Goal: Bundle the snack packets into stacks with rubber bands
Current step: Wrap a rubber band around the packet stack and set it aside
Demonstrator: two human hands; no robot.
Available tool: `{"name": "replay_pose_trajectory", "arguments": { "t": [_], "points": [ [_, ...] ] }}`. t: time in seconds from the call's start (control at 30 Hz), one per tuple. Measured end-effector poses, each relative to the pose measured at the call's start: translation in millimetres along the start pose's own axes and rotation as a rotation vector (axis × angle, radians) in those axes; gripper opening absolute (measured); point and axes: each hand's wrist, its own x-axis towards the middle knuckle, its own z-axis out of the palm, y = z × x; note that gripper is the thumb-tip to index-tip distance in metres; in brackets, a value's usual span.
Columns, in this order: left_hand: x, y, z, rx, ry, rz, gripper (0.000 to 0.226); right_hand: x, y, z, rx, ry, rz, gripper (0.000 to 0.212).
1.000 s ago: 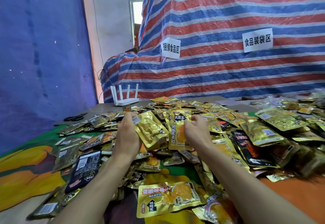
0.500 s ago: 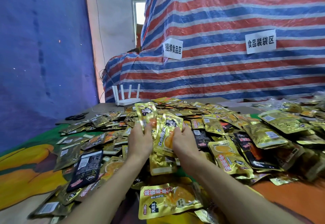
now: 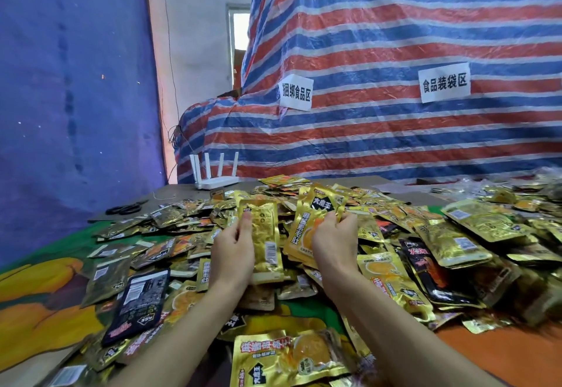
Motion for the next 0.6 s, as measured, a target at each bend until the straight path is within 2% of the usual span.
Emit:
{"name": "replay_pose_trajectory", "arguments": {
  "t": [0.1, 0.17, 0.27, 0.37, 0.47, 0.53, 0.6],
  "points": [
    [-2, 7, -6, -0.193, 0.011, -0.002, 0.073, -2, -5, -5, -0.008, 0.074, -0.102, 0.017],
    [-5, 12, -3, -0.285, -0.027, -0.027, 0.06, -4, -7, -5, -0.022, 0.078, -0.128, 0.012],
    [-11, 13, 5, -0.31, -0.105, 0.012, 0.05, -9, -6, -3, -0.019, -0.035, -0.018, 0.006],
    [-16, 6, 16, 0.006, -0.092, 0.171, 0.058, -19, 1, 7, 0.077, -0.187, 0.054, 0.006],
    [-16, 10, 18, 0.232, -0.036, 0.265, 0.067, -31, 3, 18, 0.153, -0.186, -0.025, 0.036],
    [-16, 15, 16, 0.351, -0.08, 0.213, 0.075, -36, 6, 20, 0.134, -0.189, -0.102, 0.049],
    [-16, 16, 14, 0.608, -0.085, 0.122, 0.077, -37, 11, 18, -0.002, -0.19, -0.189, 0.032]
  ]
}}
